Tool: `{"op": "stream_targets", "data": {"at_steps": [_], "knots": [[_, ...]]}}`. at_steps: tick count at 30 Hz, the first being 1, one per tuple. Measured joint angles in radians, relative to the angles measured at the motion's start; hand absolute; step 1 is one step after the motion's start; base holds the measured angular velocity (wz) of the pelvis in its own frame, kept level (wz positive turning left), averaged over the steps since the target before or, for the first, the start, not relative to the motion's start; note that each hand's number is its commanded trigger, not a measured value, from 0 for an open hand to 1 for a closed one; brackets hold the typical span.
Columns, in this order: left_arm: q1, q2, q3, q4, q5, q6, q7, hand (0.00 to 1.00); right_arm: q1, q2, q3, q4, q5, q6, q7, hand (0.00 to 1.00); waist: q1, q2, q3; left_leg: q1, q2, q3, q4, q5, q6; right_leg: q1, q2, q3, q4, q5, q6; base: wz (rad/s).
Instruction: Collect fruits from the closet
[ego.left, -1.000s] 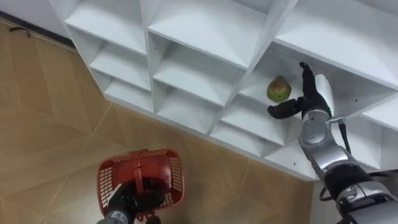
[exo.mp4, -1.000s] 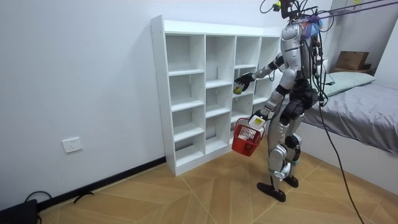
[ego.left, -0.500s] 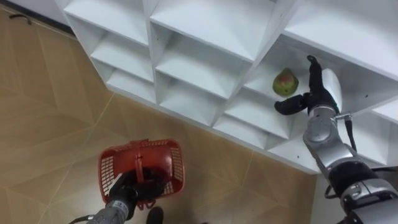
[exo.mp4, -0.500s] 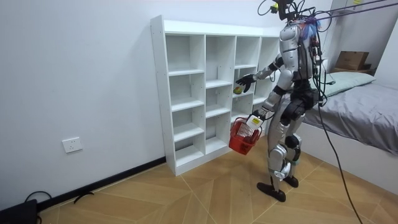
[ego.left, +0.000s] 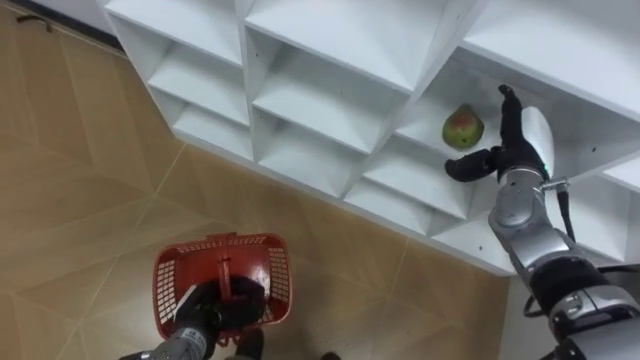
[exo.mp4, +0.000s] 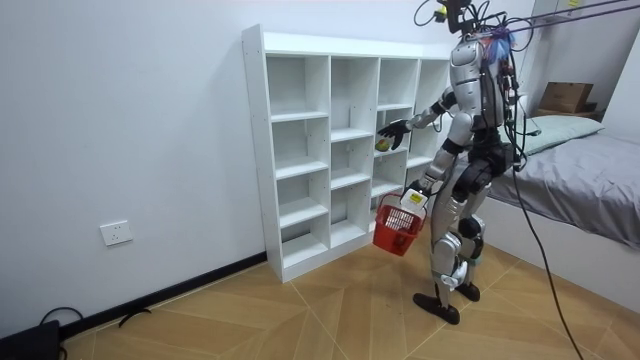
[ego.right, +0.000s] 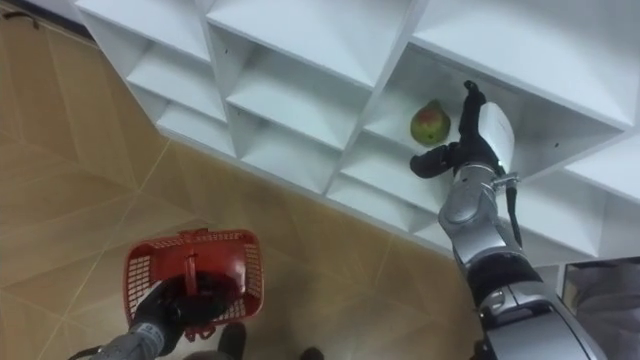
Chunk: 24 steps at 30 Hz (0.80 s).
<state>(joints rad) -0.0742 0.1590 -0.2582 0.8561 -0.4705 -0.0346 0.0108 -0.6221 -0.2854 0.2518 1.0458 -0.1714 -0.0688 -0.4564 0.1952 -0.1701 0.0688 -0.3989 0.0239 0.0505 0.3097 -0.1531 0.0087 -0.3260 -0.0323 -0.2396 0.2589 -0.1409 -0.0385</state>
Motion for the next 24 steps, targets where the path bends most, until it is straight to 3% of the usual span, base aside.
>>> {"op": "stream_targets", "data": {"at_steps": [12, 18, 21, 23, 24], "knots": [[-0.013, -0.016, 0.000, 0.002, -0.006, -0.001, -0.001, 1.00, -0.036, 0.000, -0.001, 0.010, -0.031, 0.001, 0.001, 0.00, 0.009, 0.013, 0.0090, -0.019, 0.000, -0.007, 0.001, 0.001, 0.001, -0.015, -0.001, -0.010, 0.001, 0.000, 0.000, 0.01], [-0.025, -0.025, 0.000, 0.007, -0.006, -0.001, -0.001, 1.00, -0.037, -0.001, -0.001, 0.030, -0.031, 0.004, 0.001, 0.00, 0.040, 0.017, 0.0113, -0.028, -0.001, -0.008, 0.001, 0.001, 0.001, -0.026, -0.002, -0.009, 0.001, 0.000, 0.000, 0.00], [-0.034, -0.025, 0.000, 0.031, -0.006, -0.001, -0.002, 1.00, -0.040, -0.001, -0.001, 0.043, -0.030, 0.005, 0.001, 0.11, 0.048, 0.018, 0.0117, -0.028, -0.001, -0.008, 0.001, 0.001, 0.001, -0.027, -0.003, -0.009, 0.001, 0.000, 0.000, 0.00], [-0.040, -0.024, -0.002, 0.048, -0.006, -0.001, -0.001, 1.00, -0.043, -0.001, -0.001, 0.049, -0.027, 0.005, 0.001, 0.26, 0.055, 0.018, 0.0117, -0.028, -0.002, -0.008, 0.001, 0.001, 0.001, -0.027, -0.003, -0.009, 0.001, 0.000, 0.000, 0.00], [-0.040, -0.023, -0.002, 0.050, -0.006, 0.000, -0.001, 1.00, -0.044, -0.001, -0.001, 0.051, -0.027, 0.005, 0.001, 0.46, 0.056, 0.018, 0.0117, -0.028, -0.002, -0.008, 0.001, 0.002, 0.001, -0.027, -0.002, -0.009, 0.001, 0.000, 0.000, 0.00]]}}
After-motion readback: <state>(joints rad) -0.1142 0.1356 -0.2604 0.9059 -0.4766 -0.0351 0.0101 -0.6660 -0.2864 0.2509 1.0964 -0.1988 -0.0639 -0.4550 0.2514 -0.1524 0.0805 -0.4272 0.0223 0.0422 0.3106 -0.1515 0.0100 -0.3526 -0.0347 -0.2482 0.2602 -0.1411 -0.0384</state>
